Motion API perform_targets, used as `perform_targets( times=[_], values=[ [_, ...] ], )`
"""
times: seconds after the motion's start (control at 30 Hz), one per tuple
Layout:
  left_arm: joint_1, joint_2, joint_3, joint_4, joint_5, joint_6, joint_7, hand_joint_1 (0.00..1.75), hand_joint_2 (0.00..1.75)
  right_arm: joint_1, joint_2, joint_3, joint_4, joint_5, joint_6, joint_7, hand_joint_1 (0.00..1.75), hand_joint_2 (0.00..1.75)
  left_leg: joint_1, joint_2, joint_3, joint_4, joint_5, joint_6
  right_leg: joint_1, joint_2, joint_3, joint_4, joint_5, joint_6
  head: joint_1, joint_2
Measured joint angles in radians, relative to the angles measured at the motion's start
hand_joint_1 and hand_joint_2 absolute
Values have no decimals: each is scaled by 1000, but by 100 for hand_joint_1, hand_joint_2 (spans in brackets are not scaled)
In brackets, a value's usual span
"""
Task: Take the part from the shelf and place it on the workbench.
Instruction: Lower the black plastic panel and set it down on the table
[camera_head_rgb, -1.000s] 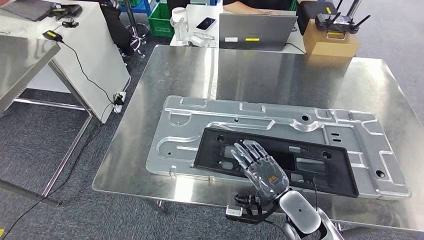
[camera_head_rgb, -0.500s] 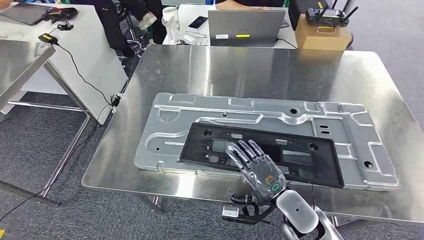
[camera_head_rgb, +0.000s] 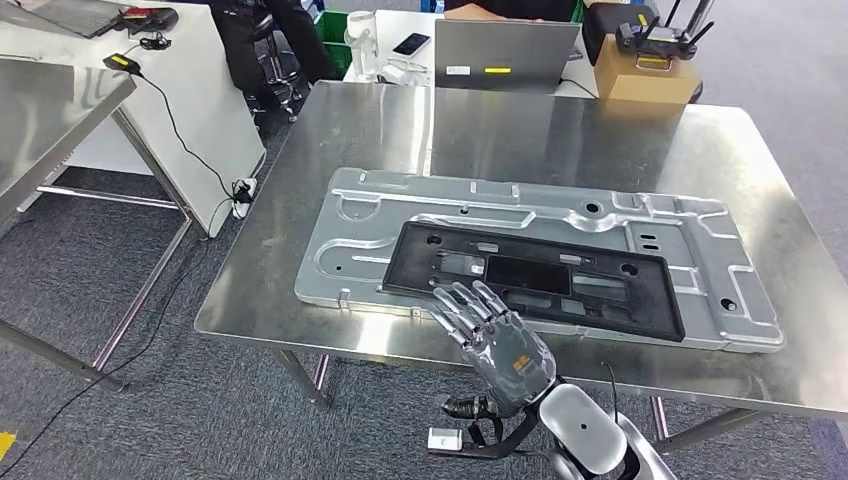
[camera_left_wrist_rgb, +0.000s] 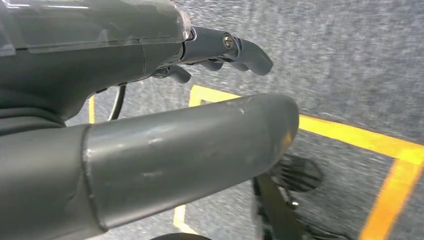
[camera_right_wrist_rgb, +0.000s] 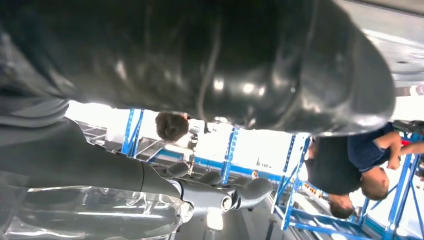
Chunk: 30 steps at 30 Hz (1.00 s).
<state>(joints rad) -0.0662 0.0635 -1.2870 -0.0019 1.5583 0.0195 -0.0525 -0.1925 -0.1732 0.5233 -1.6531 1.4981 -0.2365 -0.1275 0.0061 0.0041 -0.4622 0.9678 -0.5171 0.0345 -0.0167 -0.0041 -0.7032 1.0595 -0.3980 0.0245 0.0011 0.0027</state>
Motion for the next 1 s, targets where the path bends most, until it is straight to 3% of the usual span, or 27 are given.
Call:
perform_targets(
  times=[0.1,0.13,0.17,0.2,0.23,0.27,0.33,0.37,0.43,0.5,0.6,0.63,0.67,0.7,0.73,0.77,0.8,0.87,0.93,0.97,1.0],
  values=[
    [1,-2,1,0,0,0,0,0,0,0,-2,4,-1,0,0,0,0,0,-2,5,-45,-3,42,12,2,2,-33,159,-148,4,0,0],
    [1,-2,1,0,0,0,0,0,0,0,-2,5,-1,0,0,0,0,0,-5,5,-63,1,53,13,2,2,-37,214,-167,5,0,0],
    [1,-2,1,0,0,0,0,0,0,0,-3,6,-1,0,0,0,0,0,-7,5,-81,6,63,13,3,2,-28,245,-162,5,0,0],
    [2,-3,2,0,0,0,0,0,0,0,-3,6,-1,0,0,0,0,0,-8,5,-98,12,71,12,3,2,-3,242,-140,3,0,0],
    [2,-3,2,0,0,0,0,0,0,0,-3,7,-1,0,0,0,0,0,-9,5,-114,20,78,10,4,2,40,201,-114,0,0,0],
    [2,-4,3,0,0,-1,0,0,0,-1,-4,8,-2,0,0,0,0,0,-11,5,-128,29,83,8,7,2,94,134,-106,-7,0,0],
    [2,-7,3,0,0,-1,0,0,0,-4,-5,8,-5,-1,-3,1,0,0,-13,5,-145,44,92,1,13,2,183,3,-122,-19,0,0],
    [2,-8,3,0,0,-1,1,0,0,-5,-6,9,-6,-2,-5,1,0,0,-13,5,-149,48,98,-4,17,2,203,-31,-135,-25,0,0],
    [4,-7,3,0,0,-2,1,0,0,-5,-9,10,-7,-4,-8,3,0,0,-12,4,-153,47,110,-16,16,1,202,-46,-126,-34,0,0],
    [5,-7,3,0,0,-2,2,0,0,-5,-12,10,-7,-4,-11,3,0,0,-10,1,-167,67,80,-27,9,-3,187,-55,-104,-47,0,0],
    [6,-6,3,0,0,-2,2,0,0,-3,-13,10,-7,-4,-15,4,0,0,-1,-1,-214,219,-55,-44,4,-6,144,-57,-67,-56,0,0],
    [6,-5,3,0,0,-2,2,0,0,-2,-13,11,-7,-4,-15,4,0,0,2,-1,-224,277,-81,-49,4,-7,128,-55,-56,-54,0,0],
    [6,-5,3,0,0,-2,2,0,0,1,-13,12,-7,-7,-15,4,0,0,6,-1,-223,314,-83,-54,3,-7,111,-53,-45,-51,0,0],
    [6,-5,3,0,0,0,3,0,0,6,-13,14,-8,-14,-16,4,0,0,10,-1,-205,318,-63,-57,2,-8,95,-49,-35,-48,0,0],
    [6,-5,4,0,0,3,3,0,0,17,-12,15,-13,-25,-17,6,0,0,14,0,-170,284,-33,-60,0,-9,81,-45,-26,-43,0,0],
    [6,-6,6,0,0,8,4,0,0,32,-11,15,-21,-40,-19,10,0,0,18,-1,-119,223,-10,-63,-2,-10,68,-38,-19,-37,0,0],
    [5,-7,9,0,0,14,4,0,0,54,-9,14,-34,-56,-20,13,0,0,18,-3,-62,144,-7,-64,-2,-11,58,-32,-13,-30,-1,0],
    [7,-12,21,0,0,28,4,0,0,109,2,9,-64,-96,-10,16,0,0,14,-11,9,38,-23,-55,-1,-13,52,-28,0,-16,0,0],
    [10,-19,39,0,0,45,4,0,0,173,21,-5,-89,-161,31,15,0,0,8,-15,12,18,-22,-36,-1,-14,55,-35,17,-2,1,0],
    [11,-23,50,0,0,52,4,0,0,206,29,-14,-95,-200,58,14,0,0,8,-12,5,15,-13,-27,-3,-12,53,-34,15,4,1,0],
    [10,-27,62,0,0,59,3,0,0,236,37,-23,-99,-235,82,13,0,0,8,-10,-5,13,-2,-15,-5,-10,46,-23,-7,8,1,0]
  ],
)
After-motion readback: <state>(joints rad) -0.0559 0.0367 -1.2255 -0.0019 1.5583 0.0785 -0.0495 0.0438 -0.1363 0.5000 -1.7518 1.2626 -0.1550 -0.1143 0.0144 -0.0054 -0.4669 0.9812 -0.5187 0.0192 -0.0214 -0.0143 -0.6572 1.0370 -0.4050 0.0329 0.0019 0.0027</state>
